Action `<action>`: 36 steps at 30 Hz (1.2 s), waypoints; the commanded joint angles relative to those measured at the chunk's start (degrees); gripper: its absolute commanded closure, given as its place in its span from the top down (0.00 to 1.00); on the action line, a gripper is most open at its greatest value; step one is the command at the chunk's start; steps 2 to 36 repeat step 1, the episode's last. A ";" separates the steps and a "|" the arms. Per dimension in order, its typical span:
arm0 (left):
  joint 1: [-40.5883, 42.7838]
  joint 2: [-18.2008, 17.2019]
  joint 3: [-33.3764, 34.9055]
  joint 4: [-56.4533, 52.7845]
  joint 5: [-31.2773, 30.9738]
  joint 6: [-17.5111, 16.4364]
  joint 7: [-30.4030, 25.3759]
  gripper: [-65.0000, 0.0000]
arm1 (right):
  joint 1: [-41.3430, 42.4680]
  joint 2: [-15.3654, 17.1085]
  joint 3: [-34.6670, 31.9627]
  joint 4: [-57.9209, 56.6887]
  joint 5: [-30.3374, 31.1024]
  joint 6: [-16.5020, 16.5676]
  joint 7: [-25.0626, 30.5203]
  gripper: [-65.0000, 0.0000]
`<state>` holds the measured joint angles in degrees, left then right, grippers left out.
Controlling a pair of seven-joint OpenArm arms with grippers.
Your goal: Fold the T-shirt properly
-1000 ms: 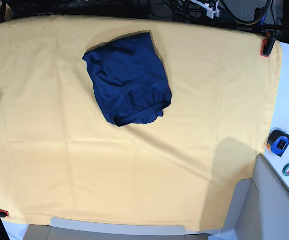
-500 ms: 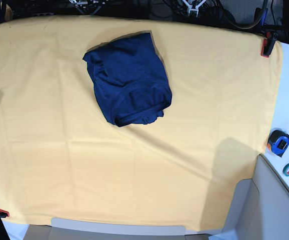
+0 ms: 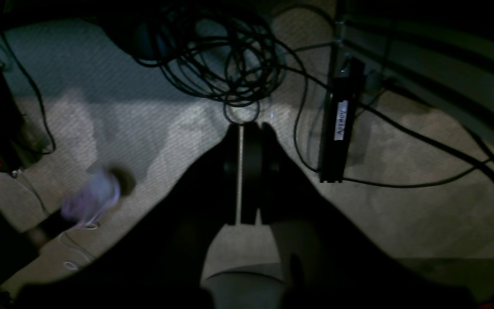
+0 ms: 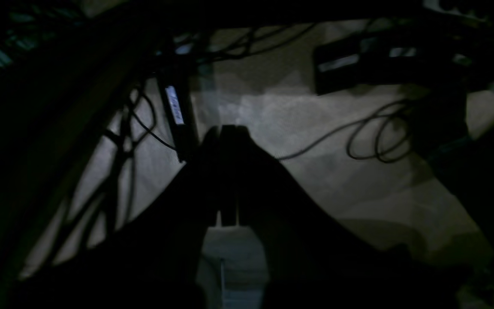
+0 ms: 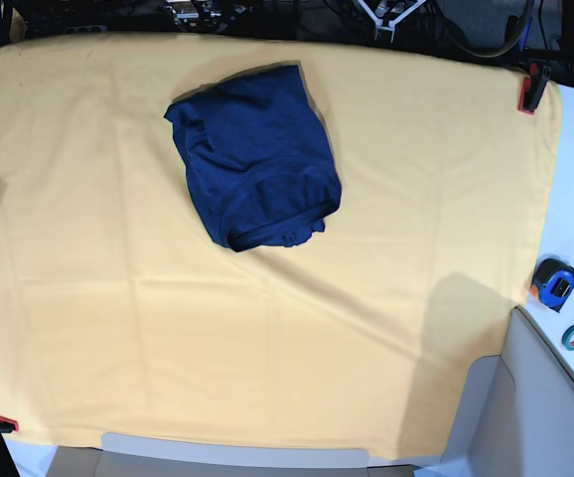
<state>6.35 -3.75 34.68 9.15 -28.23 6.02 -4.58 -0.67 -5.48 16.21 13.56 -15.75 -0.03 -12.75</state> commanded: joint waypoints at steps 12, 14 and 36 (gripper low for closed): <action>0.02 0.54 0.18 0.13 0.05 0.26 -0.04 0.00 | 0.53 -0.20 0.01 0.46 0.14 -0.10 0.67 0.00; 0.02 0.54 0.18 0.13 0.05 0.26 -0.04 0.00 | 0.53 -0.20 0.01 0.46 0.14 -0.10 0.67 0.00; 0.02 0.54 0.18 0.13 0.05 0.26 -0.04 0.00 | 0.53 -0.20 0.01 0.46 0.14 -0.10 0.67 0.00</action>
